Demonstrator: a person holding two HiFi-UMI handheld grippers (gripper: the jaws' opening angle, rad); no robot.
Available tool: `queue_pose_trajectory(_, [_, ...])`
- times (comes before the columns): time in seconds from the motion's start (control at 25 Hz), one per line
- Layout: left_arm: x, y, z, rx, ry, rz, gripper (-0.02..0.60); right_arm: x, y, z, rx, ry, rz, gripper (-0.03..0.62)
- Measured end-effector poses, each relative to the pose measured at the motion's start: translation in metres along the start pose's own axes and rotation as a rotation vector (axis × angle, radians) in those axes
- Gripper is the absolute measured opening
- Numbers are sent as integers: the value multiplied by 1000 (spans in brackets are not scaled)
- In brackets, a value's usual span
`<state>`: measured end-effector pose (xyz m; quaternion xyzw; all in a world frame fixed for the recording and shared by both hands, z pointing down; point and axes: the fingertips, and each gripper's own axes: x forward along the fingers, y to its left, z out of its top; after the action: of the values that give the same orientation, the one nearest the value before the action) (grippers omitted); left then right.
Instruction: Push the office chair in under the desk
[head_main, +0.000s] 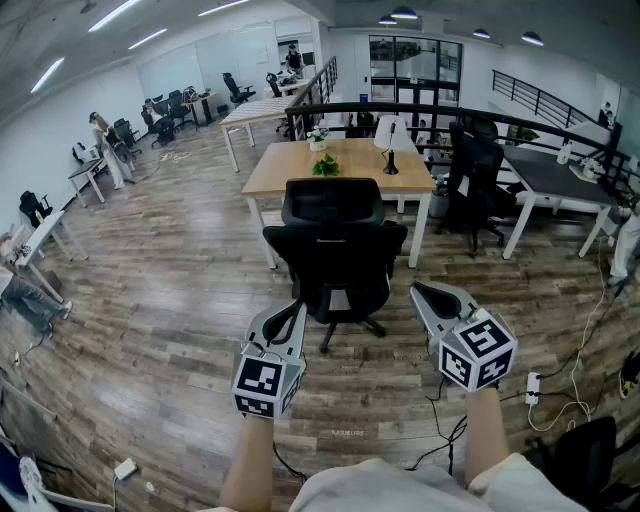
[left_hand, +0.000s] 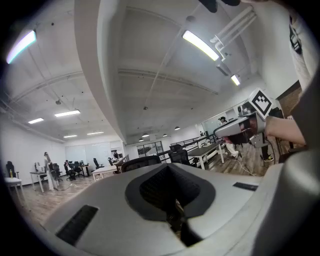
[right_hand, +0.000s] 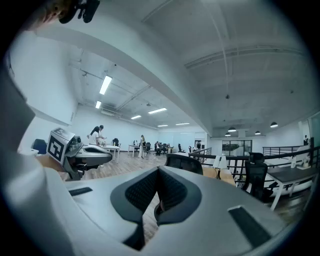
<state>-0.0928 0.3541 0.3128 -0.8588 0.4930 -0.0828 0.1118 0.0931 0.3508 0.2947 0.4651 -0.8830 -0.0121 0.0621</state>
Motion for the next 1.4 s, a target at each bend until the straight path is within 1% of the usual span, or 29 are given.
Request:
queue_pose_trajectory(0.24, [-2, -13, -4, 1, 8, -19, 8, -6, 6, 0, 11, -30, 22, 12])
queue_pose_trajectory(0.44, [-1, -24, -5, 0, 17, -38, 8, -10, 10, 0, 41, -48, 60, 12])
queue_pose_trajectory(0.72, [-3, -29, -6, -3, 26, -30, 8, -16, 11, -4, 107, -36, 125, 11])
queue_pose_trajectory(0.84, [-2, -30, -8, -9, 33, -21, 8, -17, 9, -5, 115, -30, 142, 11])
queue_pose_trajectory(0.96, [2, -32, -8, -9, 40, -12, 8, -18, 2, -8, 93, -20, 135, 11])
queue_pose_trajectory(1.16, [8, -41, -7, -13, 41, 5, 8, -20, -15, -14, 6, -27, 83, 12])
queue_pose_trajectory(1.24, [10, -47, -8, -15, 45, 13, 8, -23, -22, -19, 13, -29, 78, 12])
queue_pose_trajectory(1.4, [11, -61, -12, -9, 57, 24, 8, -31, -36, -26, 61, -44, 87, 12])
